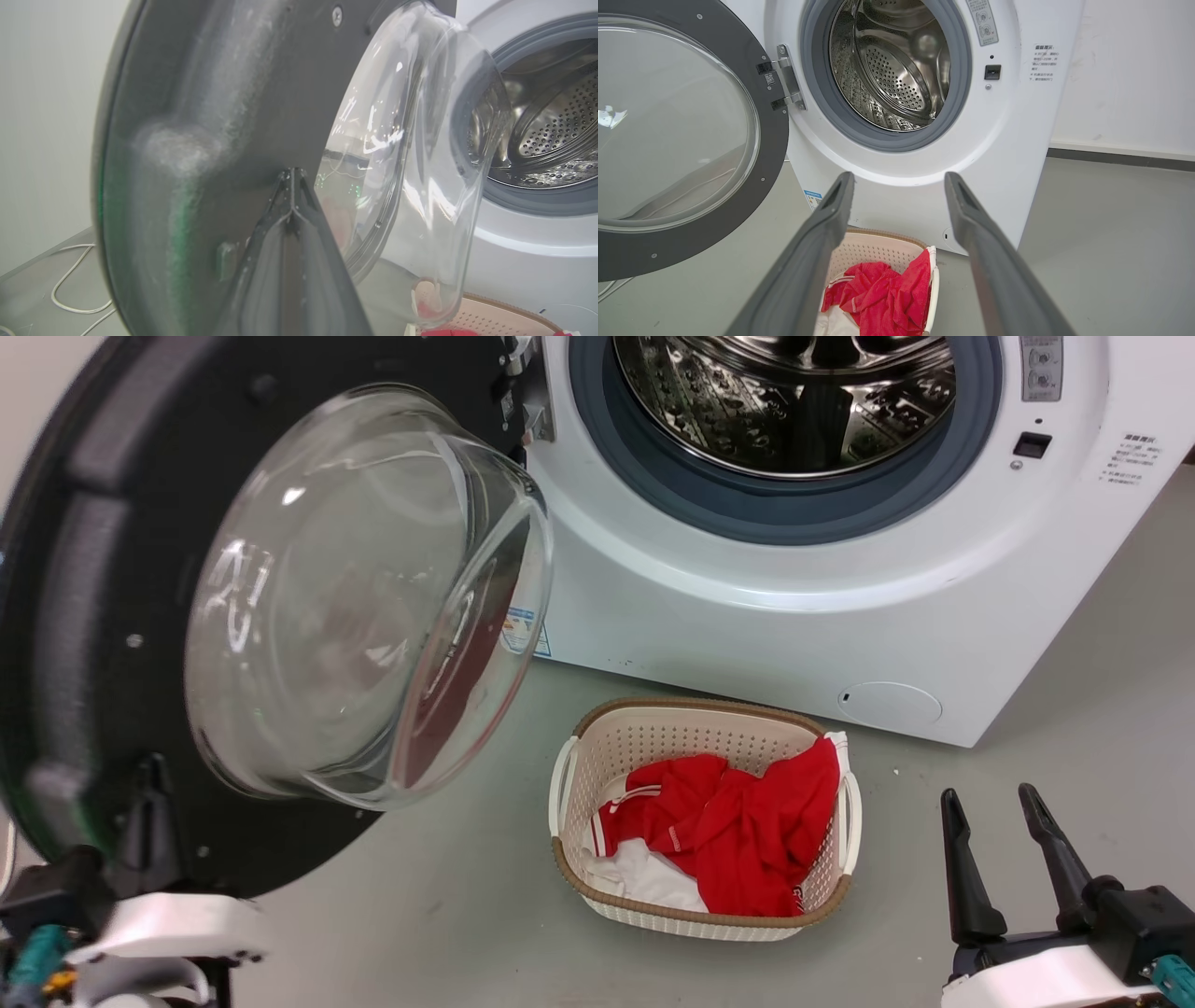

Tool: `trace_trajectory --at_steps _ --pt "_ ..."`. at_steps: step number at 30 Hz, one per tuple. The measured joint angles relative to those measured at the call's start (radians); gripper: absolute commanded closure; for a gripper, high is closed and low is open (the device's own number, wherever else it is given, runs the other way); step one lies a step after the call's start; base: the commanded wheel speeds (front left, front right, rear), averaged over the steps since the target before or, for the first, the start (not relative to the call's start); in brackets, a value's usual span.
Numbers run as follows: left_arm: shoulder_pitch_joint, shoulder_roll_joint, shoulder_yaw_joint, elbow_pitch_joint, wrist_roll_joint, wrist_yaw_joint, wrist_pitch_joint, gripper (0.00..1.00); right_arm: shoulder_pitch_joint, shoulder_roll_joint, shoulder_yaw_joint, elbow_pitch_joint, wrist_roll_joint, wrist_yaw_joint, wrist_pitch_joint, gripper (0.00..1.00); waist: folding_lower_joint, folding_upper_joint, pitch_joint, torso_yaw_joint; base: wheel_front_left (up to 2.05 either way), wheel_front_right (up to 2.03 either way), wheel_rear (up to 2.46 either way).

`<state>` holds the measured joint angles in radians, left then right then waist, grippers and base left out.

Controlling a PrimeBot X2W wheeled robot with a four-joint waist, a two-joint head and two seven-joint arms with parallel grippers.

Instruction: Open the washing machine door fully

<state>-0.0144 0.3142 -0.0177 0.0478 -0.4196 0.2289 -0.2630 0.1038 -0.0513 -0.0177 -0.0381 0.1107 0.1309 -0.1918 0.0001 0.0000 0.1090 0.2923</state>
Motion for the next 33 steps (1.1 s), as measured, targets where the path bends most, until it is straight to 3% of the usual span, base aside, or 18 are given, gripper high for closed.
trace_trajectory --at_steps 7,16,27,33 --pt "-0.054 0.053 0.131 0.09 -0.027 -0.052 0.0 1.0 -0.022 -0.003 0.004 -0.005 -0.002 0.0 0.003 0.0 0.0001 0.0 0.032 -0.012 0.0 0.0 0.0" --pt "-0.125 0.103 0.222 0.201 -0.043 -0.103 0.0 1.0 -0.043 -0.013 0.003 -0.008 0.0 0.0 0.004 0.0 0.0001 0.0 0.069 -0.024 0.0 0.0 0.0" --pt "-0.199 0.115 0.274 0.329 -0.035 -0.141 0.0 1.0 -0.056 -0.016 0.008 0.0 0.002 0.0 0.003 0.0 0.0 0.0 0.076 -0.035 0.0 0.0 0.0" --pt "-0.18 0.099 0.299 0.321 -0.001 -0.145 0.0 1.0 -0.05 -0.015 0.009 0.016 0.003 0.0 -0.001 0.0 0.0 0.0 0.045 -0.041 0.0 0.0 0.0"
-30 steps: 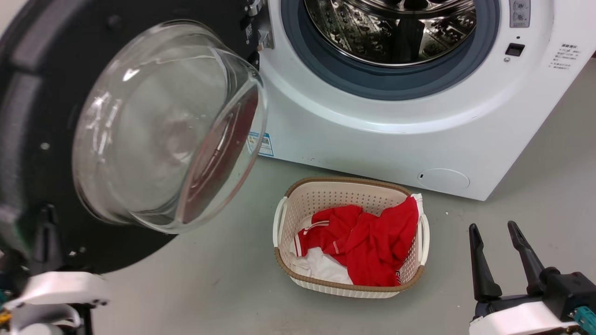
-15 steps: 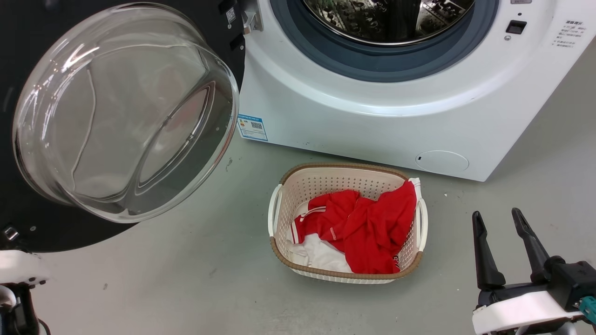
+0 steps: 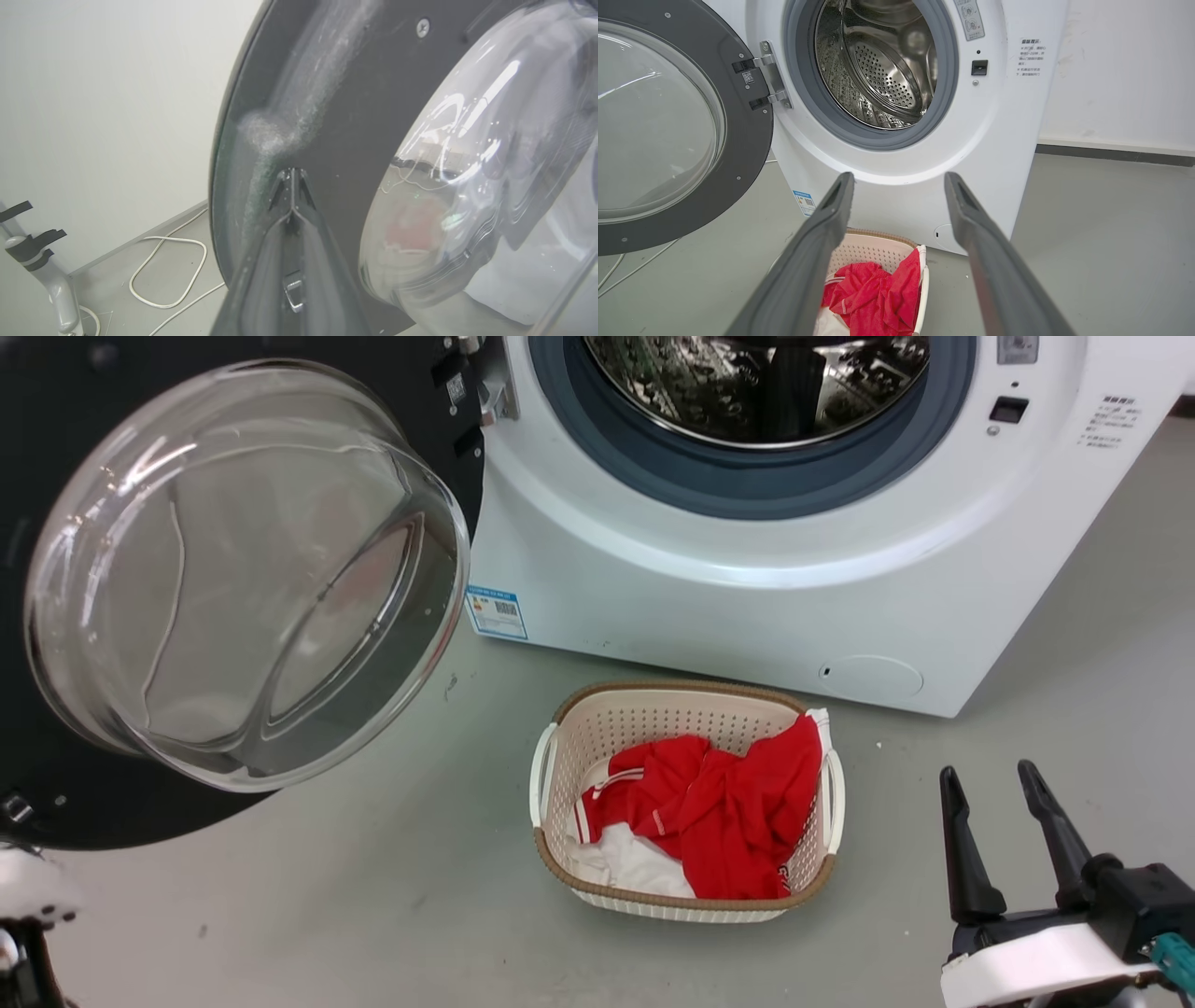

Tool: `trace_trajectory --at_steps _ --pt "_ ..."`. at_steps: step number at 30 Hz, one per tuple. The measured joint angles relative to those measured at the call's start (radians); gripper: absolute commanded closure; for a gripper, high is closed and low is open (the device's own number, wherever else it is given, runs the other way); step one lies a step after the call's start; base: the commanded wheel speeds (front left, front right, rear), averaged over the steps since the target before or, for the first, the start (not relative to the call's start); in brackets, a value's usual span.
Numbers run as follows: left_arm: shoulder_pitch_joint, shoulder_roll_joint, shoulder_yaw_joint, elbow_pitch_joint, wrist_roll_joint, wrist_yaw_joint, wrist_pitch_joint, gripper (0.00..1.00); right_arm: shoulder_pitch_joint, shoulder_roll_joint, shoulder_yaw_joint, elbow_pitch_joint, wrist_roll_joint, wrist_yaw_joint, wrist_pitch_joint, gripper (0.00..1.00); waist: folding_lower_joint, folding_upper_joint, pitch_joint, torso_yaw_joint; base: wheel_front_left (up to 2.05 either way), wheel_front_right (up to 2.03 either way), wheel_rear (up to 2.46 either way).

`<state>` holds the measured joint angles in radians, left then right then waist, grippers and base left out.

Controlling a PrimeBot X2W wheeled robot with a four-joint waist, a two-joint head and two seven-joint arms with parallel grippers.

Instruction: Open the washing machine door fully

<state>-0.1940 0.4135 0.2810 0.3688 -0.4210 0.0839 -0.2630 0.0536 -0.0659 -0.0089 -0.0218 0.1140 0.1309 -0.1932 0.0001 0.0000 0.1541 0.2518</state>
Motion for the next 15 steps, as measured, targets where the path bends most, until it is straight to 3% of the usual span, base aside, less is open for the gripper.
trace_trajectory --at_steps 15 --pt "0.268 -0.153 -0.048 -0.252 0.09 0.007 0.0 1.0 0.057 0.012 0.003 0.024 0.005 0.0 -0.008 0.0 -0.0002 0.0 -0.132 -0.015 0.0 0.0 0.0"
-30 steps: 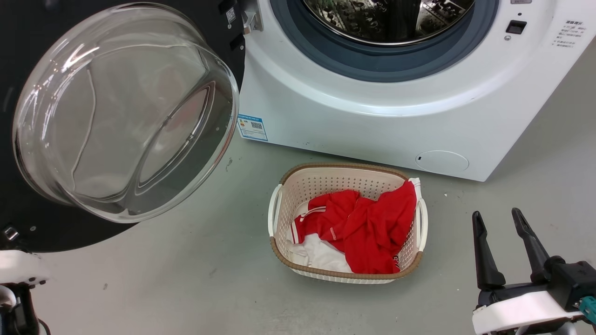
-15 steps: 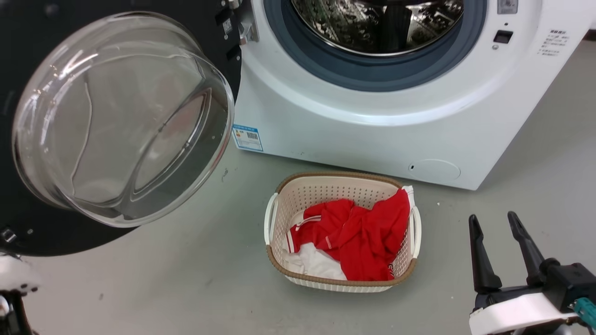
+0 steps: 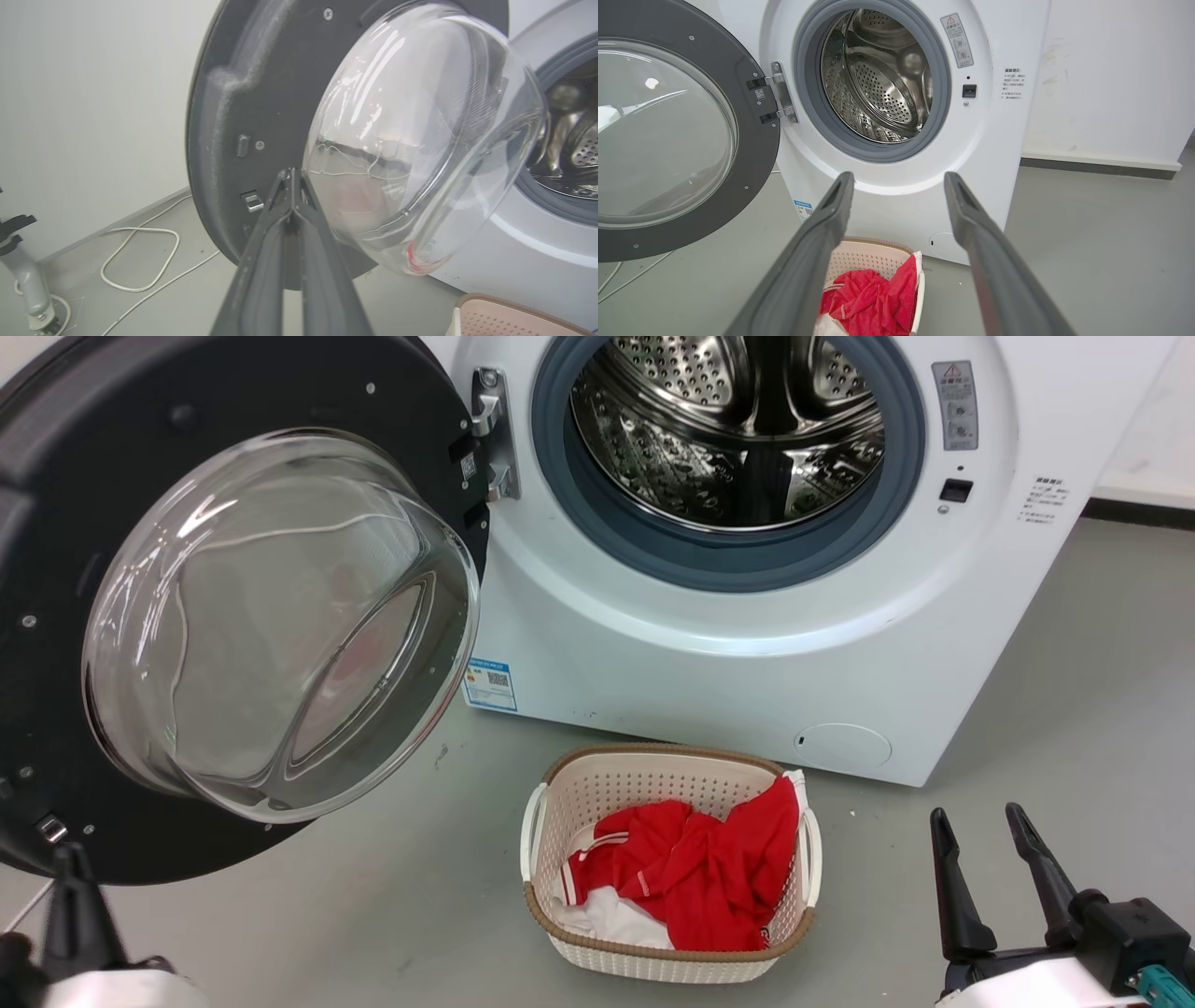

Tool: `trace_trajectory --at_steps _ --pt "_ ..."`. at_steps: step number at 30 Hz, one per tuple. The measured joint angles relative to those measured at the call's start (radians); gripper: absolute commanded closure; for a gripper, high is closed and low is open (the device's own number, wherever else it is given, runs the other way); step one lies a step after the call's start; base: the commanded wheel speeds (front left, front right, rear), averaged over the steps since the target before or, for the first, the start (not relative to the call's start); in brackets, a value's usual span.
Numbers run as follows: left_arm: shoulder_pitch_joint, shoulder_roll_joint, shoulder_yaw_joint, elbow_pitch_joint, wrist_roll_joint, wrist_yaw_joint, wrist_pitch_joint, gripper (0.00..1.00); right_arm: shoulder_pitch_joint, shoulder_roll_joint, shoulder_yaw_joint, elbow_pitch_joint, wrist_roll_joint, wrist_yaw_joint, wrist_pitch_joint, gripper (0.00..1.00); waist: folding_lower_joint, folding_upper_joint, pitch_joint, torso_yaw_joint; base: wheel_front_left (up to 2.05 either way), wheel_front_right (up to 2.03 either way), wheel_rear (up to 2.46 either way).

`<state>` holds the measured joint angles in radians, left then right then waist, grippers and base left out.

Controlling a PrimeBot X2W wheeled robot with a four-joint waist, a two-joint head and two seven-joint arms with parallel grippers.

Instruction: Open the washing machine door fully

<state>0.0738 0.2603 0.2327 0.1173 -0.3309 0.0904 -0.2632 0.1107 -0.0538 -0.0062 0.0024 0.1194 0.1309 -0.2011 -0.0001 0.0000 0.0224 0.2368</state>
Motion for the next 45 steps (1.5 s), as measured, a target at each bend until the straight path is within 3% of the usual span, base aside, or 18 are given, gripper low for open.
trace_trajectory --at_steps 8,16,17,18,20,22,23,33,45 --pt "0.023 -0.068 -0.127 -0.044 0.032 -0.026 0.01 1.0 0.011 0.002 0.002 -0.008 -0.003 0.0 0.007 0.0 0.0 0.0 -0.021 -0.039 0.0 0.0 0.0" --pt "-0.047 -0.078 -0.236 -0.024 0.084 -0.058 0.015 1.0 0.01 0.002 -0.007 -0.018 -0.007 0.0 0.008 0.0 0.0 0.0 -0.022 -0.107 0.0 0.0 0.0" --pt "-0.058 -0.08 -0.249 -0.019 0.09 -0.063 0.015 0.92 0.01 0.002 -0.01 -0.018 -0.007 0.0 0.008 0.0 0.0 0.0 -0.022 -0.117 0.0 0.0 0.0" --pt "-0.068 -0.082 -0.259 -0.015 0.093 -0.065 0.015 0.65 0.009 0.002 -0.011 -0.019 -0.008 0.0 0.008 0.0 0.0 0.0 -0.021 -0.126 0.0 0.0 0.0" --pt "-0.086 -0.087 -0.276 -0.004 0.103 -0.067 0.015 0.43 0.008 0.002 -0.013 -0.02 -0.011 0.0 0.008 0.0 0.0 0.0 -0.021 -0.147 0.0 0.0 0.0" --pt "-0.1 -0.09 -0.289 0.009 0.11 -0.069 0.014 0.09 0.007 0.002 -0.014 -0.02 -0.014 0.0 0.008 0.0 0.0001 0.0 -0.021 -0.167 0.0 0.0 0.0" --pt "-0.104 -0.091 -0.294 0.014 0.114 -0.07 0.014 0.0 0.005 0.002 -0.014 -0.02 -0.014 0.0 0.008 0.0 0.0001 0.0 -0.021 -0.176 0.0 0.0 0.0" --pt "-0.139 -0.096 -0.317 0.034 0.135 -0.064 0.007 0.0 -0.006 0.002 -0.002 -0.016 -0.017 0.0 0.008 0.0 0.0001 0.0 -0.022 -0.242 0.0 0.0 0.0" --pt "-0.097 -0.098 -0.327 0.016 0.161 -0.028 0.004 0.0 -0.008 0.002 0.007 0.001 -0.018 0.0 -0.001 0.0 0.0001 0.0 -0.032 -0.254 0.0 0.0 0.0"
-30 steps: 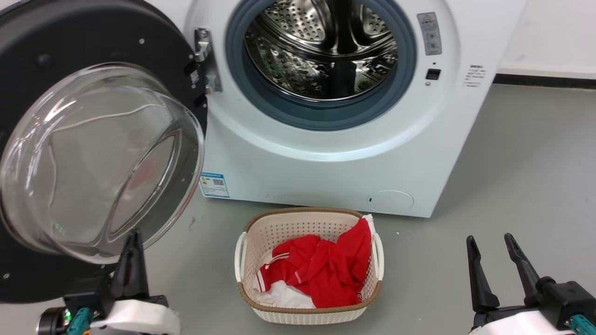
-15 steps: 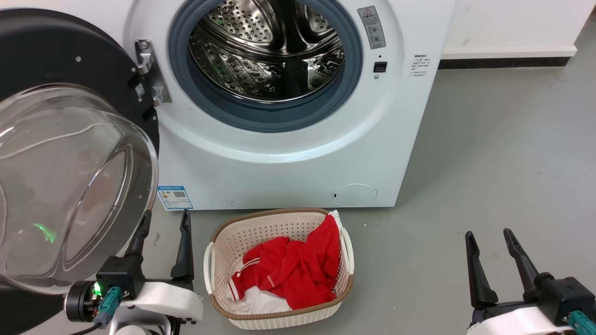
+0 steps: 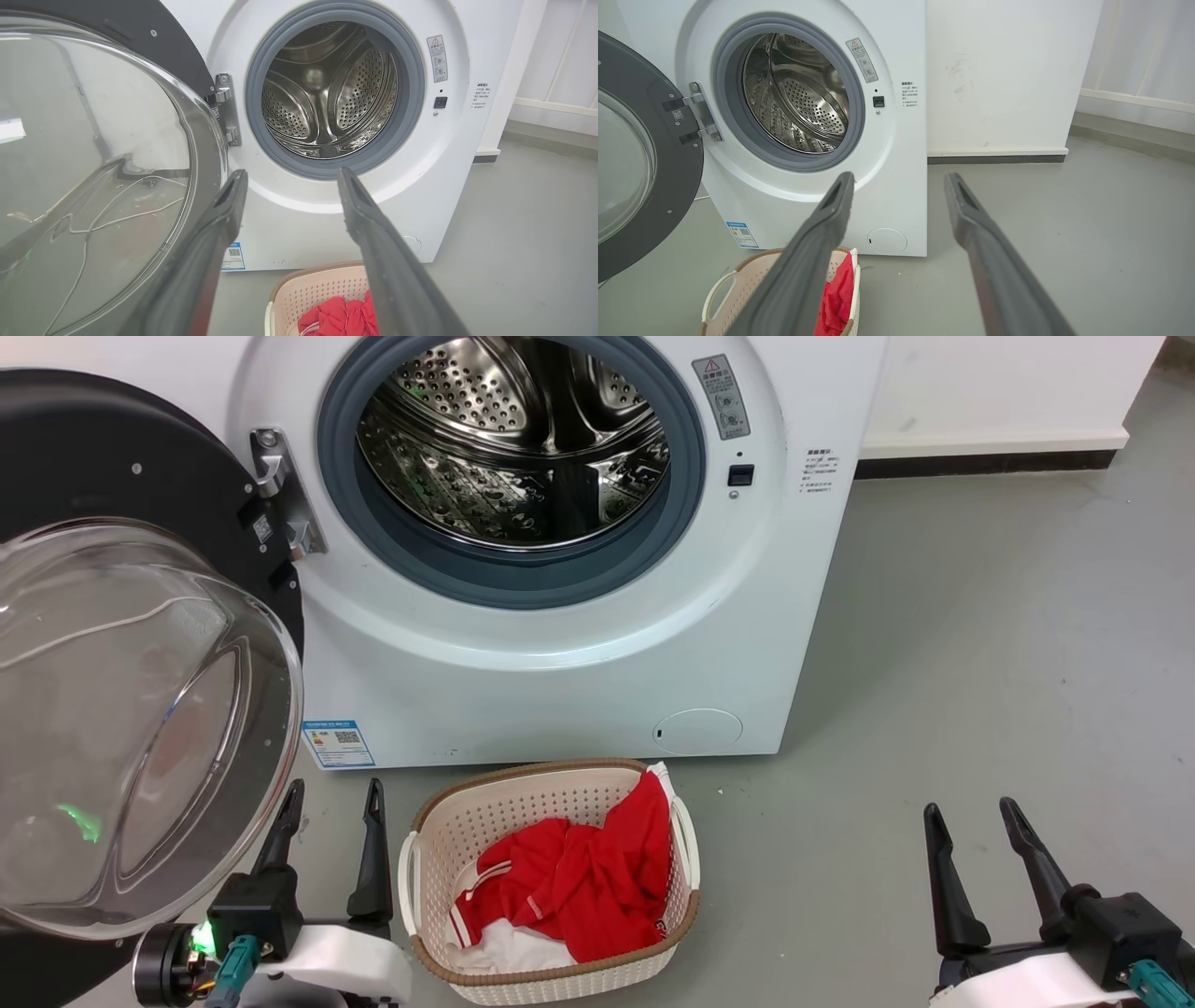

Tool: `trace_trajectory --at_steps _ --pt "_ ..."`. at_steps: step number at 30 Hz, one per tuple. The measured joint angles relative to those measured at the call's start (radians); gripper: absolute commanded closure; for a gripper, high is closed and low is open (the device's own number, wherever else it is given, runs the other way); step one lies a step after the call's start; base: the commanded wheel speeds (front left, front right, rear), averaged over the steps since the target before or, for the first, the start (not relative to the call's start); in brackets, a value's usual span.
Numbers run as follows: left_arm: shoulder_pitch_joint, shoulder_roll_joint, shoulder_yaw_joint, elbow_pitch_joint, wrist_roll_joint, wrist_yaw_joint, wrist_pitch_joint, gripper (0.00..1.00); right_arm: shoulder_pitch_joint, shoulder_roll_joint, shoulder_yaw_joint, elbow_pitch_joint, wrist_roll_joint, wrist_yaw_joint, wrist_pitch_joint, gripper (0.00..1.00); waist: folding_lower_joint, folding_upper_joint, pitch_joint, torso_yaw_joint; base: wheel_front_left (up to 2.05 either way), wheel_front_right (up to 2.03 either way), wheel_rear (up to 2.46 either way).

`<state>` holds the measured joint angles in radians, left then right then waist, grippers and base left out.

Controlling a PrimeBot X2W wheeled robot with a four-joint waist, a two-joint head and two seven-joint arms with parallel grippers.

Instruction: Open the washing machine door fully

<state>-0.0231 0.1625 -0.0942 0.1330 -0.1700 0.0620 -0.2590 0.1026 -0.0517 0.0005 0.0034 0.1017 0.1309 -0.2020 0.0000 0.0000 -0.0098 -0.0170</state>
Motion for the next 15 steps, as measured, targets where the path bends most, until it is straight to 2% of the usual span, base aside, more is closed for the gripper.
trace_trajectory --at_steps 15 --pt "0.019 0.002 -0.01 -0.007 0.003 0.008 -0.001 0.0 -0.003 0.0 0.003 0.003 -0.006 0.0 -0.001 0.0 0.0 0.0 -0.007 0.018 0.0 0.0 0.0"
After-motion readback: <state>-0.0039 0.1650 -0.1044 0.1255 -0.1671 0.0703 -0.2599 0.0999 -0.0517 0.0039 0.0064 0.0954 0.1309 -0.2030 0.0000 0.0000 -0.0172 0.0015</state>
